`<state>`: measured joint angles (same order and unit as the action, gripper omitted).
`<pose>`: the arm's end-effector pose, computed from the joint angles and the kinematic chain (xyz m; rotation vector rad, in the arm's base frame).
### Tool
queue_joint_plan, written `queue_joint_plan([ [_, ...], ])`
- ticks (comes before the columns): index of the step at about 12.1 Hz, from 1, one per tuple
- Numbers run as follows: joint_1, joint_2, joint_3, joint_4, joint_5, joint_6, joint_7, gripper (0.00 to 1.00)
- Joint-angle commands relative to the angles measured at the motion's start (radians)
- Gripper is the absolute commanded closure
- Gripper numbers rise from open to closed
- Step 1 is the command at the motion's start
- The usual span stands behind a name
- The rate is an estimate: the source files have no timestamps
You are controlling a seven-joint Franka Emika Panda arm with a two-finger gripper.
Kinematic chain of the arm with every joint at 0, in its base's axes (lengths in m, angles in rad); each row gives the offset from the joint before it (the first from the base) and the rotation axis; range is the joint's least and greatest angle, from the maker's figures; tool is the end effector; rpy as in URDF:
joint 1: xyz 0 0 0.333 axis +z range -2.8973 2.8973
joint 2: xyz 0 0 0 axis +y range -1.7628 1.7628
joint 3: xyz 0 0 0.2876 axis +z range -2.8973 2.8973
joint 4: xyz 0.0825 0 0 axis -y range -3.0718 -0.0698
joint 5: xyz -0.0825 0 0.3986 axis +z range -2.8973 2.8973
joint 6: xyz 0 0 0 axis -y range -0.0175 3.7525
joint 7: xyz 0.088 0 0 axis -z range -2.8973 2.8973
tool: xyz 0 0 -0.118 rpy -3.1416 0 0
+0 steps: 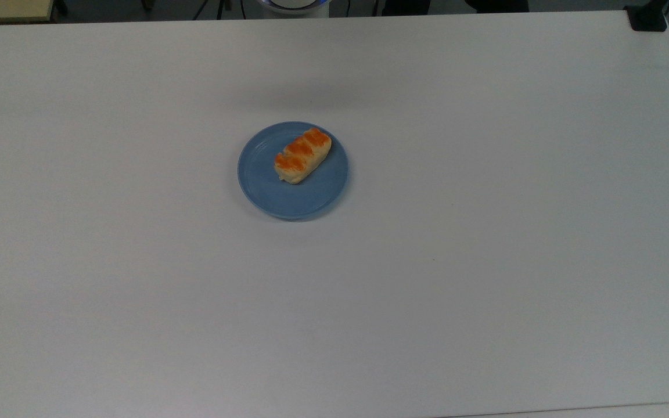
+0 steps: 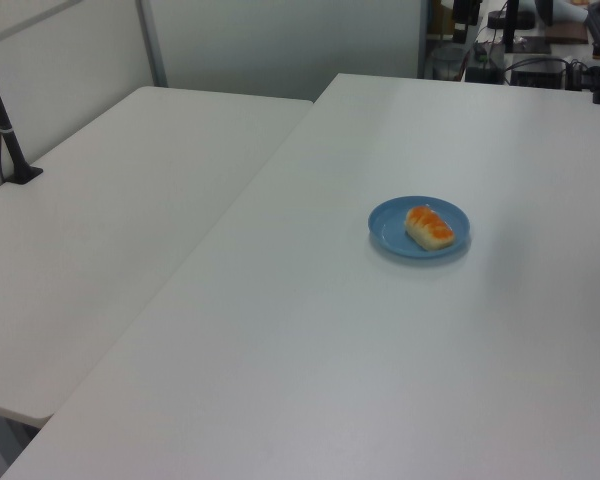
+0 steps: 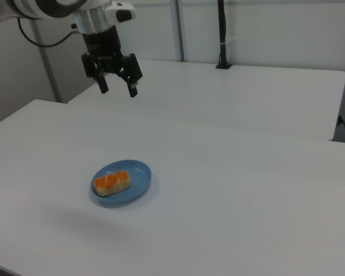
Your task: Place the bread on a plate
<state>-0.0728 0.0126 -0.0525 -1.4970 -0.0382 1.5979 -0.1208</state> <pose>0.5719 -0.0763 0.6166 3.0895 -0.0079 0.1281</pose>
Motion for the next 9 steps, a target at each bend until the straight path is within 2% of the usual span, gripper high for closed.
queue_joint_plan([
  [1,0.011,-0.029,-0.007,-0.022,-0.005,-0.004,0.099,0.00],
  [9,0.005,-0.026,-0.007,-0.026,-0.005,-0.004,-0.037,0.00],
])
